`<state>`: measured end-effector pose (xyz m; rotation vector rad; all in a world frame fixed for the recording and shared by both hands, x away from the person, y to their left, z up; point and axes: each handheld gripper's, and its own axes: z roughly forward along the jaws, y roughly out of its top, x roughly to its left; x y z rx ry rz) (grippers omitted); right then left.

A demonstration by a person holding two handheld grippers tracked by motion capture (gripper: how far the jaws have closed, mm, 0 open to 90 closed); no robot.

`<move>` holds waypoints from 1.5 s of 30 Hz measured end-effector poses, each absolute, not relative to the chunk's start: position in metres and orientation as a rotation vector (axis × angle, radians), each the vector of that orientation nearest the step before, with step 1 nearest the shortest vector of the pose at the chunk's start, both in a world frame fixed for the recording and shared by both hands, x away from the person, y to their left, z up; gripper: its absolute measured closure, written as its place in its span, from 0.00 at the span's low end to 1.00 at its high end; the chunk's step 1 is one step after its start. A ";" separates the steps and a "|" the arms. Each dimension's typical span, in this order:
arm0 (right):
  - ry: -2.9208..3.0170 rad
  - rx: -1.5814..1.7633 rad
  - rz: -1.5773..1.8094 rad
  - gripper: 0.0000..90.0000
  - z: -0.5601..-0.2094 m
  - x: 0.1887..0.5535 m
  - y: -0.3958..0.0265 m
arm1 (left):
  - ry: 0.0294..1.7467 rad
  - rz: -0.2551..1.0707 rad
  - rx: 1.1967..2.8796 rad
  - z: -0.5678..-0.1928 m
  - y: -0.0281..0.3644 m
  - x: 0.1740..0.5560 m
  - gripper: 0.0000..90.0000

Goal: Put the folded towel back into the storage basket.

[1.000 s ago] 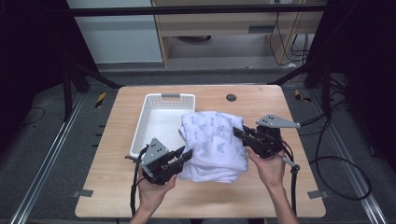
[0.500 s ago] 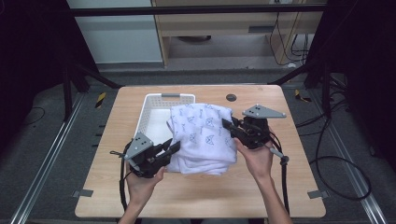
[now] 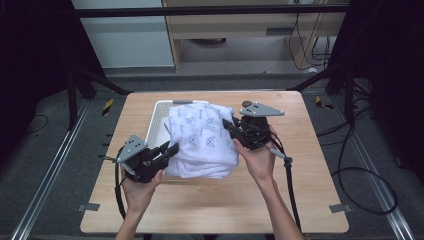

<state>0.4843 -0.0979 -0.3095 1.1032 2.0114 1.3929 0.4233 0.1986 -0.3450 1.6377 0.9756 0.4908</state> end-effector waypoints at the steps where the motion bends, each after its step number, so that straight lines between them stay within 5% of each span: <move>1: 2.013 1.103 1.392 0.84 -0.309 0.485 -0.096 | 0.980 0.492 1.634 -0.345 0.200 0.424 0.82; 45: 2.025 1.044 1.391 0.84 -0.315 0.548 -0.008 | 1.153 0.557 1.539 -0.356 0.268 0.471 0.83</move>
